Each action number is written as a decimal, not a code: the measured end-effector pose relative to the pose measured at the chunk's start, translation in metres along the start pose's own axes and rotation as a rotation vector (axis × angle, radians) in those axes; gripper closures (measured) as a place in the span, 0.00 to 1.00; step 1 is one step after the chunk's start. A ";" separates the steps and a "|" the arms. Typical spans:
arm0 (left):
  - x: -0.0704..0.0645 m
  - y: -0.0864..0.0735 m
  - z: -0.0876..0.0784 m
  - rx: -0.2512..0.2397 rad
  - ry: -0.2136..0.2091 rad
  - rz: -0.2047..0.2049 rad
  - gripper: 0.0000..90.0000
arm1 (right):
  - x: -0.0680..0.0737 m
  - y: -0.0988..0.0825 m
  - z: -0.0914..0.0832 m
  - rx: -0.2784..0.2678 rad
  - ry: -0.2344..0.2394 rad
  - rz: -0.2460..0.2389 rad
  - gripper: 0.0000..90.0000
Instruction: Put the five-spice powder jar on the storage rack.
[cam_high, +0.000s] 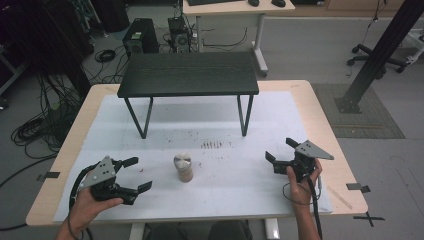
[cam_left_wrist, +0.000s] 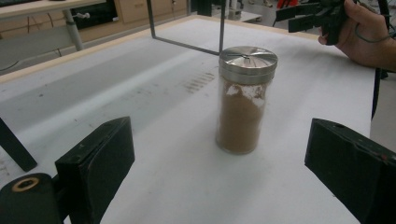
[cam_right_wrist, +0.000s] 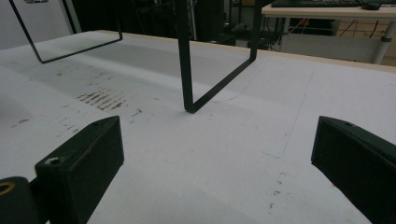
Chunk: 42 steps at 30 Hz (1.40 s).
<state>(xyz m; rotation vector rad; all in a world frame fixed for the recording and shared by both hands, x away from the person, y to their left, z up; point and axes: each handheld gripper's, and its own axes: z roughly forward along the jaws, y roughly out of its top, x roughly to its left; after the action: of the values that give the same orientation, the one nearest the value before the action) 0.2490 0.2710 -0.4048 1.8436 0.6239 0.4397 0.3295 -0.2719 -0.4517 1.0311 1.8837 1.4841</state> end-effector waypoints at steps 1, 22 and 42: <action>0.000 0.000 0.001 0.001 -0.002 -0.001 0.10 | 0.000 0.000 0.000 -0.002 -0.001 0.000 0.03; -0.001 0.002 0.015 0.016 -0.032 -0.010 0.10 | -0.001 0.000 0.000 0.000 -0.003 0.007 0.03; 0.000 0.001 0.028 0.028 -0.065 -0.023 0.10 | -0.001 0.000 -0.001 -0.004 -0.001 0.006 0.03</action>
<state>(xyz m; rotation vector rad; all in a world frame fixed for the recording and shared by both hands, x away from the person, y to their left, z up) 0.2650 0.2494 -0.4139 1.8681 0.6089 0.3559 0.3291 -0.2731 -0.4514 1.0362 1.8778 1.4900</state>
